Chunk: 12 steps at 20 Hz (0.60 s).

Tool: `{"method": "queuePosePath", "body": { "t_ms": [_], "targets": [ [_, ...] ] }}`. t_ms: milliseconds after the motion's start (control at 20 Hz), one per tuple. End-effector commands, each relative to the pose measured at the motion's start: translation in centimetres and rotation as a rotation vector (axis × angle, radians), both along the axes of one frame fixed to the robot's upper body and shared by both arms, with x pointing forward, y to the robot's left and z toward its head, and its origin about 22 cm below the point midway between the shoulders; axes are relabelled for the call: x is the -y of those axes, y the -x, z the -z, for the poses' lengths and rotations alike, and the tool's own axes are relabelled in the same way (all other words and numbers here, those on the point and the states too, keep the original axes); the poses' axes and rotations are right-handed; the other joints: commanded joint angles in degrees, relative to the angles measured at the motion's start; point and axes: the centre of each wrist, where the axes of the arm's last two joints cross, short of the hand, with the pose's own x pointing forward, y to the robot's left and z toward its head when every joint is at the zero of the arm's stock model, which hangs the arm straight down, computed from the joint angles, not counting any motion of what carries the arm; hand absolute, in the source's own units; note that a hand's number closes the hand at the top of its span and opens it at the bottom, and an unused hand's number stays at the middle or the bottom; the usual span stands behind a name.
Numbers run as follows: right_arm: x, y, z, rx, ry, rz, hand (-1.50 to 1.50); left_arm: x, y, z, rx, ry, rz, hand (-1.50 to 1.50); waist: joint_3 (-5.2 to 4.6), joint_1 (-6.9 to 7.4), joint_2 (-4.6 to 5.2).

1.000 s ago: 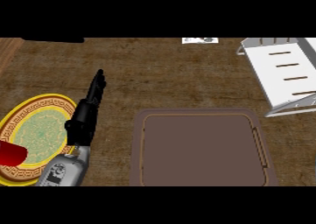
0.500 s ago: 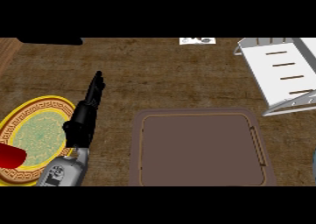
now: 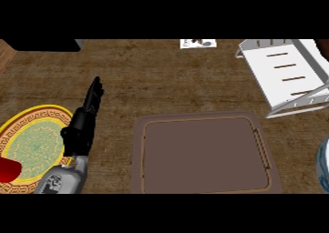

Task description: Pick the sweet potato from the tray and place it in the tiered basket

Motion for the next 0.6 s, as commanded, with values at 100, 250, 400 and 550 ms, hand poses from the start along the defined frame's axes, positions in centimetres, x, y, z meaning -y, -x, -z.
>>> {"method": "queuePosePath", "body": {
  "t_ms": [100,250,400,550],
  "targets": [
    [-0.4,0.3,-2.1,0.326,-0.076,0.171,-1.50,-0.9,0.1,0.3,-0.028,-0.010,-0.027,0.00,-0.20,-2.08,-1.47],
    [-1.3,-0.1,-2.1,0.346,-0.082,0.149,-1.50,-1.4,0.1,0.6,-0.041,-0.018,-0.052,0.00,-0.21,-3.44,-2.36],
    [-2.7,-0.7,-1.8,0.344,-0.075,0.111,-1.50,-1.7,0.5,1.3,-0.059,-0.009,-0.072,0.00,-0.43,-4.44,-3.18],
    [-4.4,-1.5,-0.7,0.356,-0.073,0.058,-1.50,-1.8,0.5,1.1,-0.064,0.004,-0.075,0.00,-0.35,-4.75,-3.46]
  ]
}}
